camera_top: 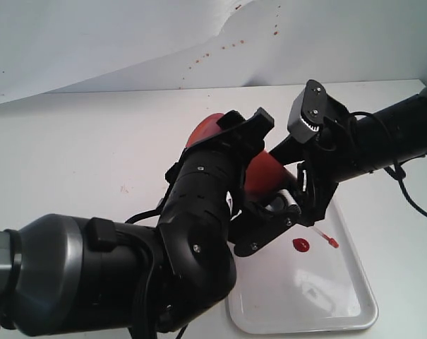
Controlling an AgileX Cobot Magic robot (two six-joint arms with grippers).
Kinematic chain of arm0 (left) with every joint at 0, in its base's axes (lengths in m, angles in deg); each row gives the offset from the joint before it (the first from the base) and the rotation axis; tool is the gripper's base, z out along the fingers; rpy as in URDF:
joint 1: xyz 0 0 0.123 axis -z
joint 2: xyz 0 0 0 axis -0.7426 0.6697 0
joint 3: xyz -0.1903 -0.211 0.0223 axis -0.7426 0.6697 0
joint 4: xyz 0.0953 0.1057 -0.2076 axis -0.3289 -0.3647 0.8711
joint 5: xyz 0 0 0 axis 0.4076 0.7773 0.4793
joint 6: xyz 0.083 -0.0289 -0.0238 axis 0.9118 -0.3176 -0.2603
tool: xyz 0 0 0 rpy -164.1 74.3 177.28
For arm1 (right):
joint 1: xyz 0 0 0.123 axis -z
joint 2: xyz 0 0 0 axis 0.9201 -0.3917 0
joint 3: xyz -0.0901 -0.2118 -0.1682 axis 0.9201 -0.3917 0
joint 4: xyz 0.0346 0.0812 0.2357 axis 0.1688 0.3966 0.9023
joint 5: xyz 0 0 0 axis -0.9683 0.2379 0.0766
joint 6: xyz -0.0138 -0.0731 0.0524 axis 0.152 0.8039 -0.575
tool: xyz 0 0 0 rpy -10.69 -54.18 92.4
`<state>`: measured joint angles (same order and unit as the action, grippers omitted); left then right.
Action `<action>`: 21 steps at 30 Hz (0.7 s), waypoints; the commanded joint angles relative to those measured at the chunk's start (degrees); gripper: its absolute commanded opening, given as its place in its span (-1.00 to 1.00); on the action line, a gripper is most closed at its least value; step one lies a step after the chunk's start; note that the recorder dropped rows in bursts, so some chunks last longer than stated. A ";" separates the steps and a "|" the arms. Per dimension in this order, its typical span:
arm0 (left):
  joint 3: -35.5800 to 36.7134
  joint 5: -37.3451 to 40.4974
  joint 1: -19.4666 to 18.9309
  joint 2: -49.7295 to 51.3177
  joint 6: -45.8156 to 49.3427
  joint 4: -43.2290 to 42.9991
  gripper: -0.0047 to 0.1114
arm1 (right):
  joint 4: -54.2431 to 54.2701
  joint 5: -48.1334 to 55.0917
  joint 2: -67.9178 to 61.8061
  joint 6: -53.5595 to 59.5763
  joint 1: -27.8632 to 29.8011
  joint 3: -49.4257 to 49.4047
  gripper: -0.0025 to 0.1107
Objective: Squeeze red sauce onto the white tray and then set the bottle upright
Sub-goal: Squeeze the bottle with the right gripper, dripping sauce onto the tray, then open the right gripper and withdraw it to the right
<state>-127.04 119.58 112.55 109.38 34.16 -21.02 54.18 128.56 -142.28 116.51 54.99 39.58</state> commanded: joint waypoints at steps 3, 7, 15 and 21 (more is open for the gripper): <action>-0.70 2.79 -0.03 -0.65 -1.63 -1.51 -0.92 | -1.77 0.22 3.39 -1.32 -0.05 0.12 0.72; -0.70 3.20 -0.03 -0.65 -1.63 -1.51 -0.92 | -7.48 0.08 6.81 -3.37 -0.05 0.12 0.72; -0.70 3.20 -0.03 -0.65 -1.63 -1.51 -0.92 | -15.65 -0.17 9.51 -9.88 -0.05 0.02 0.72; -0.70 3.20 -0.03 -0.65 -1.63 -1.51 -0.92 | -15.65 -0.17 9.51 -15.30 -0.05 0.02 0.72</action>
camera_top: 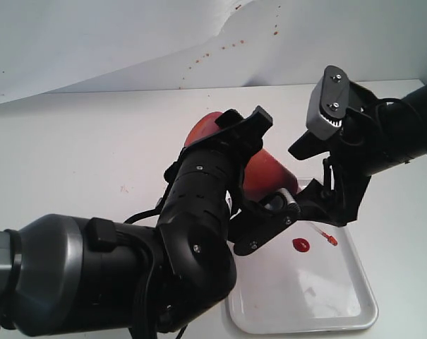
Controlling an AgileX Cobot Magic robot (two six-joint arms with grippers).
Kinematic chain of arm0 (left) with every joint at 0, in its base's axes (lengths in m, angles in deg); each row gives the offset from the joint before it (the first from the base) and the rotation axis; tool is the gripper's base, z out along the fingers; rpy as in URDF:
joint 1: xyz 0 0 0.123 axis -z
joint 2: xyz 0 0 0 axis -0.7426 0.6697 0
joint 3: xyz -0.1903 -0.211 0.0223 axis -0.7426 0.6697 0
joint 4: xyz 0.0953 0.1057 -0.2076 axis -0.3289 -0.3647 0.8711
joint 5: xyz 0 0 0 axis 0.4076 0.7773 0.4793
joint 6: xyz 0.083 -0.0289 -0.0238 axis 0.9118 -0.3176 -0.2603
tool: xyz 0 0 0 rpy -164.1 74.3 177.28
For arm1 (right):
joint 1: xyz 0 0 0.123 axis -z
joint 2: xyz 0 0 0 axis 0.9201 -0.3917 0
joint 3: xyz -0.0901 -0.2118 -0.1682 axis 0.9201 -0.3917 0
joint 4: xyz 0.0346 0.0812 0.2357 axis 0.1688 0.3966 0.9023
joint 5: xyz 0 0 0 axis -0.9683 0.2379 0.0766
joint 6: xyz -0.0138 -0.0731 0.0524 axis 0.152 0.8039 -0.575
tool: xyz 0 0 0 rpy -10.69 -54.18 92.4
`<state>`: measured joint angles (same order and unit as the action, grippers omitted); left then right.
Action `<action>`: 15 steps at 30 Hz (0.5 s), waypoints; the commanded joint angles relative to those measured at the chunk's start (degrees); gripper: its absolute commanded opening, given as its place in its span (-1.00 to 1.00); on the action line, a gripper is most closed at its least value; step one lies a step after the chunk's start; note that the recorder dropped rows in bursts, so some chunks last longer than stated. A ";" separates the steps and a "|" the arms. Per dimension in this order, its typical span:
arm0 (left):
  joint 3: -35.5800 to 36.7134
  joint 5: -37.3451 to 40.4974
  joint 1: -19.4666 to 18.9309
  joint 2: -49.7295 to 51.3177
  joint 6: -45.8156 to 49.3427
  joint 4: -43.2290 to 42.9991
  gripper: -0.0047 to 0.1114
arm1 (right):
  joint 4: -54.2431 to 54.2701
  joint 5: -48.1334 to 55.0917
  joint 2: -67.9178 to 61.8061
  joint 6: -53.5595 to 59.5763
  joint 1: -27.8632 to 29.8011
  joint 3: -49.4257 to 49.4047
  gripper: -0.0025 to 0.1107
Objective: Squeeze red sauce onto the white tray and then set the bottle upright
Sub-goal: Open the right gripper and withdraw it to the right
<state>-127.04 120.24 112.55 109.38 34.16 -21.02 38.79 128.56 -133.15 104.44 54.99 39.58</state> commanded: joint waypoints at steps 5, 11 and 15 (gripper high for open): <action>-0.70 2.55 -0.03 -0.65 -1.63 -1.51 -0.92 | -0.03 -0.17 0.38 -3.50 -0.05 0.02 0.72; -0.70 2.54 -0.03 -0.65 -2.31 -1.51 -0.92 | -0.02 -1.88 0.38 -4.62 -0.05 0.02 0.69; -0.70 2.54 -0.12 -0.65 -4.11 -1.51 -0.92 | -0.02 -6.20 0.38 -7.29 -0.05 0.02 0.54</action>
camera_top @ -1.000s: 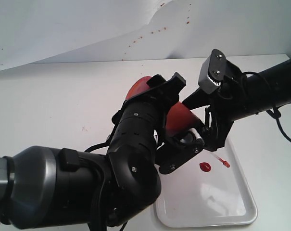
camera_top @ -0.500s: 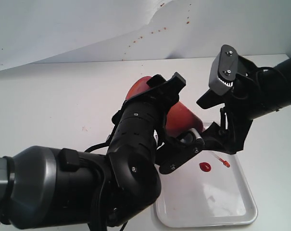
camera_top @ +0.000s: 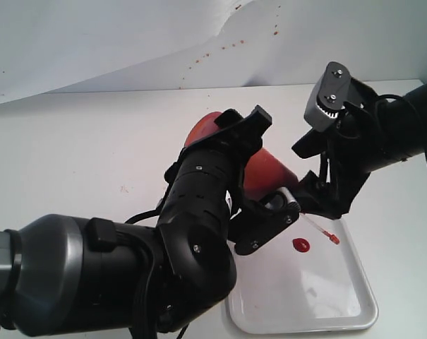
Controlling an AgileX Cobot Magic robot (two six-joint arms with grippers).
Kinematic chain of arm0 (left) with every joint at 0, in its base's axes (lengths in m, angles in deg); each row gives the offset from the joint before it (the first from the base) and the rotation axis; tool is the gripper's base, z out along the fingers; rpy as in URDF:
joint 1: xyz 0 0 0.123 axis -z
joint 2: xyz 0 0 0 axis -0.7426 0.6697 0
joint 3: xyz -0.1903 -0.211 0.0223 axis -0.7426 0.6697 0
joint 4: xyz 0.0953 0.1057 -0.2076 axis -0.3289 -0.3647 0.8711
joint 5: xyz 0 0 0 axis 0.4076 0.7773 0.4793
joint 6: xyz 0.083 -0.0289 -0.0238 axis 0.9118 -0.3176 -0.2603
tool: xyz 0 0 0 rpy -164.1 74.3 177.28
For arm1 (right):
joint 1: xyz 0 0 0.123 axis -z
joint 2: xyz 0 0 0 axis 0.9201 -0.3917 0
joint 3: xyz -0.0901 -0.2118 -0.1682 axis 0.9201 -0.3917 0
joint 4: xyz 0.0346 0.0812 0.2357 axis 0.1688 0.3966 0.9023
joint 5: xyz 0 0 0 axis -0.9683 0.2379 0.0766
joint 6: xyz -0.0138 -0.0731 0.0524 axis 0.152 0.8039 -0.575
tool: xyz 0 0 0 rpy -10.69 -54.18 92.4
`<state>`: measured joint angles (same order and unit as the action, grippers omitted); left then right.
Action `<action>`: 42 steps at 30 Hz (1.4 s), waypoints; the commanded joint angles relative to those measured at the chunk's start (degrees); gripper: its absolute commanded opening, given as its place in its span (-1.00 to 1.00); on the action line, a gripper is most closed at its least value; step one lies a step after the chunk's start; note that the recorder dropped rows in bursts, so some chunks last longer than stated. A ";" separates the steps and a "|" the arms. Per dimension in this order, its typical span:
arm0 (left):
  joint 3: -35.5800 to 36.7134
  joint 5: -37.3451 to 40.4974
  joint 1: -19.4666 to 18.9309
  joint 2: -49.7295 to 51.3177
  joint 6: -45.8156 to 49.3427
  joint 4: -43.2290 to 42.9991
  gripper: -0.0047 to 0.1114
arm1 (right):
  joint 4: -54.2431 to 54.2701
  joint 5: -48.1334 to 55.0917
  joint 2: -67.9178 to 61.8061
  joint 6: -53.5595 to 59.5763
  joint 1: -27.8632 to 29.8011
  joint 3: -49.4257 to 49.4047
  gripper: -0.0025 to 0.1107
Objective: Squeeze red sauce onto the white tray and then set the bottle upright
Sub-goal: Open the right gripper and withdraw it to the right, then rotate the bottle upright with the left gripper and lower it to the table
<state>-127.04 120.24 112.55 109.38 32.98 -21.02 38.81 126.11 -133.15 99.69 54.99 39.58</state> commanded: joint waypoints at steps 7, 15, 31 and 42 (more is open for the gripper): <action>-0.70 4.49 -2.39 -0.65 -2.92 -1.11 -0.92 | -0.04 -7.87 0.38 -3.18 -0.05 0.02 -0.14; -0.70 5.04 -2.40 -0.65 -7.45 -1.11 -0.92 | -0.04 -13.11 0.38 -8.88 -0.05 0.02 -0.96; -0.85 1.16 -2.66 -0.65 -36.43 -1.51 -0.92 | 3.13 -22.51 3.72 -34.93 11.41 0.93 -0.96; -5.49 -11.60 -5.99 -0.65 -49.35 -1.51 -0.92 | 6.01 -18.67 6.30 -35.74 17.25 1.05 -0.96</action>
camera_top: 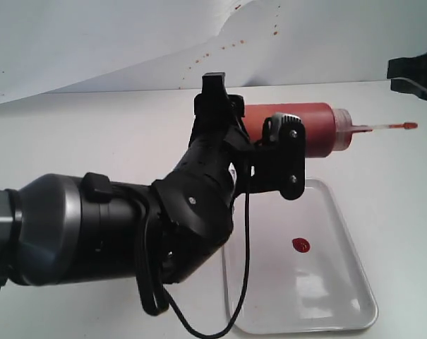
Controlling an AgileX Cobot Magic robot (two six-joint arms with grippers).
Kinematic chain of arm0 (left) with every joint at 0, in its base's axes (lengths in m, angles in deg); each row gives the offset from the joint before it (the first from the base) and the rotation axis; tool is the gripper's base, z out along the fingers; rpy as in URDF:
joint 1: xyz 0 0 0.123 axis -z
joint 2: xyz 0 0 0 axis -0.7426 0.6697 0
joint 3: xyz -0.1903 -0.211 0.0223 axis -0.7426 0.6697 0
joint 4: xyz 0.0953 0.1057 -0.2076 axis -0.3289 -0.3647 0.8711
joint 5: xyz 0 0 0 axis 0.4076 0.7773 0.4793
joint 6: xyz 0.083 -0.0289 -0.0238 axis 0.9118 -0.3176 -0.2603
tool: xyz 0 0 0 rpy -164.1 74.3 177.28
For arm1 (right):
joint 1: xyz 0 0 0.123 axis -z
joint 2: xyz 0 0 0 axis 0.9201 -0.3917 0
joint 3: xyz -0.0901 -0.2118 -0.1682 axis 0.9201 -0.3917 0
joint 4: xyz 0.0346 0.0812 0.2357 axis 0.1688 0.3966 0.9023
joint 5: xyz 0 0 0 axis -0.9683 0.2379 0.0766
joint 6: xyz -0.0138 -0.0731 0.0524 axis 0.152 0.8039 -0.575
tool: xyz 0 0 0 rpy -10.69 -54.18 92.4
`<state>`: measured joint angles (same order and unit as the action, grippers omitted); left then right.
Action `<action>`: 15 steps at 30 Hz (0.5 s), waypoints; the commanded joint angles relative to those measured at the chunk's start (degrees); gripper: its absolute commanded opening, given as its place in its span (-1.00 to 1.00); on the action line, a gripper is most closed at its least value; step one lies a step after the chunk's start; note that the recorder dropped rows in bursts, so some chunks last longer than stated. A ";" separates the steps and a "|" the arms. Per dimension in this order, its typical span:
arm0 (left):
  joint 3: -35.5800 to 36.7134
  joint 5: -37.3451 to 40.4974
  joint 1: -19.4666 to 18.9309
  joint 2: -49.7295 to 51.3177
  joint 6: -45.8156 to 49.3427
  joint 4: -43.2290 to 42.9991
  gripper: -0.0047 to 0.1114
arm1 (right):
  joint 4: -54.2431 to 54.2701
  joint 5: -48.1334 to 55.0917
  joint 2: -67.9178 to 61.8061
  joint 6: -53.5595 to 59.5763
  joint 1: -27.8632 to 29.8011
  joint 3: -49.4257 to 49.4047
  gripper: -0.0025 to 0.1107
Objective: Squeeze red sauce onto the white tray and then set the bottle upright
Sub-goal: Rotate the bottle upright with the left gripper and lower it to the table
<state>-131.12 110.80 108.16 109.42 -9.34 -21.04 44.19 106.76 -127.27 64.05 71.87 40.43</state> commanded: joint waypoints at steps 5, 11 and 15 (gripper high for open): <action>-1.41 -7.68 -3.58 -0.69 -14.50 -1.49 -0.92 | 0.63 -1.28 0.42 -0.20 0.61 0.19 -0.96; -1.41 -18.66 -8.34 -0.69 -23.98 -1.49 -0.92 | 2.03 1.47 0.42 -5.95 4.23 0.19 -0.96; -2.22 -24.59 -10.70 -0.69 -27.52 -1.49 -0.92 | 2.13 3.84 -0.04 -5.95 4.23 0.19 -0.96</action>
<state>-131.84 88.42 98.46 109.42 -34.00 -21.38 45.88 108.95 -127.27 58.22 75.73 40.43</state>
